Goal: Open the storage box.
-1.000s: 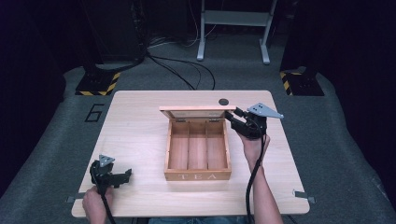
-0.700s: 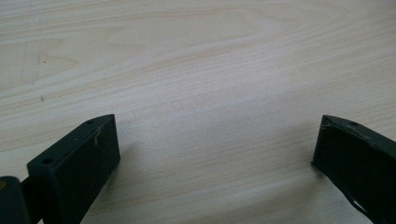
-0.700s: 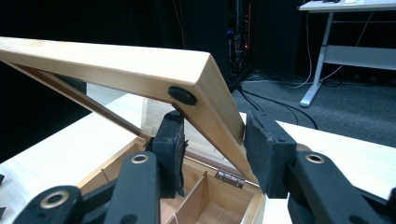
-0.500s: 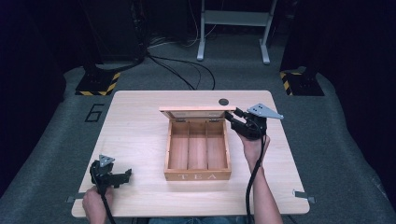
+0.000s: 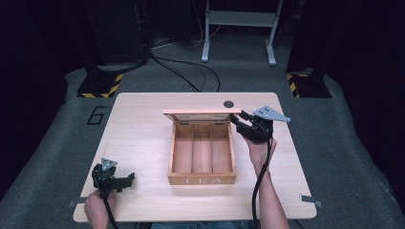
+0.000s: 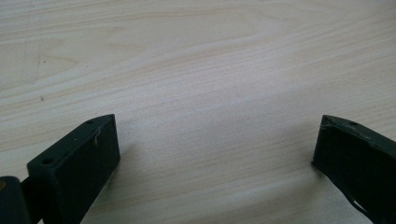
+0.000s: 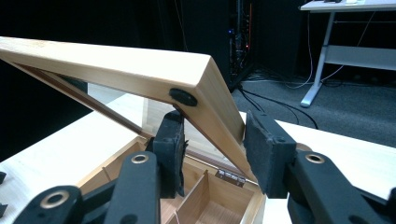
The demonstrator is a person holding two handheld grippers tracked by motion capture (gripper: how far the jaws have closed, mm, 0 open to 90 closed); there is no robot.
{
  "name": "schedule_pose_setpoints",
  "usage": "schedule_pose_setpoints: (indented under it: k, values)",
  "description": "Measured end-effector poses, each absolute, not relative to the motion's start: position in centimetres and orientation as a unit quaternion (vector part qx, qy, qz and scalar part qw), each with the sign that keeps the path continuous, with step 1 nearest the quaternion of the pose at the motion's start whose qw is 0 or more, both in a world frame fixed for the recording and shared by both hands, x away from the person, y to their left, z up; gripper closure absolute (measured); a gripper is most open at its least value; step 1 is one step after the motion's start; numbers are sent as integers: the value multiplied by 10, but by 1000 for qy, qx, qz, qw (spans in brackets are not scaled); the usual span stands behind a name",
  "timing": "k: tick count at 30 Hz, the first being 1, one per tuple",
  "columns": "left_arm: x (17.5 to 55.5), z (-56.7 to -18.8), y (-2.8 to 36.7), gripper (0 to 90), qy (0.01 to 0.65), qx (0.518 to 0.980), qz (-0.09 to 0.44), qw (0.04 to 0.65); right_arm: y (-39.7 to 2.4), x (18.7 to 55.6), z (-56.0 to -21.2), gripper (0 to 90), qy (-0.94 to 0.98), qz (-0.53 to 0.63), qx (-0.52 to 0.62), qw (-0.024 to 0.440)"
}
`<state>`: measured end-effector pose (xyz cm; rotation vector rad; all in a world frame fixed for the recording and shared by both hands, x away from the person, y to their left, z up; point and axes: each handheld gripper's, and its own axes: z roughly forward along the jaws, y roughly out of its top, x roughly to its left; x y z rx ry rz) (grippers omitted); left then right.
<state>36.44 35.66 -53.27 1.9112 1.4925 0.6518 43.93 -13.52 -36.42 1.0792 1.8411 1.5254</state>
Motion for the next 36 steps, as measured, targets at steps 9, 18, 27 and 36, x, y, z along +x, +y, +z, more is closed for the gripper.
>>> schedule_pose_setpoints:
  k: [9, 18, 27, 36]
  values:
    - [364, -533, 357, 3, 566, 723, 246, 310, -135, 439, -364, 584, 678, 561, 398, 258]
    - [364, -533, 356, 3, 566, 723, 246, 310, -135, 440, -362, 584, 679, 560, 397, 259]
    - [364, -533, 357, 3, 565, 724, 246, 310, -135, 440, -362, 584, 681, 559, 396, 260]
    - [364, -533, 357, 3, 565, 724, 246, 310, -136, 437, -362, 582, 681, 560, 394, 258]
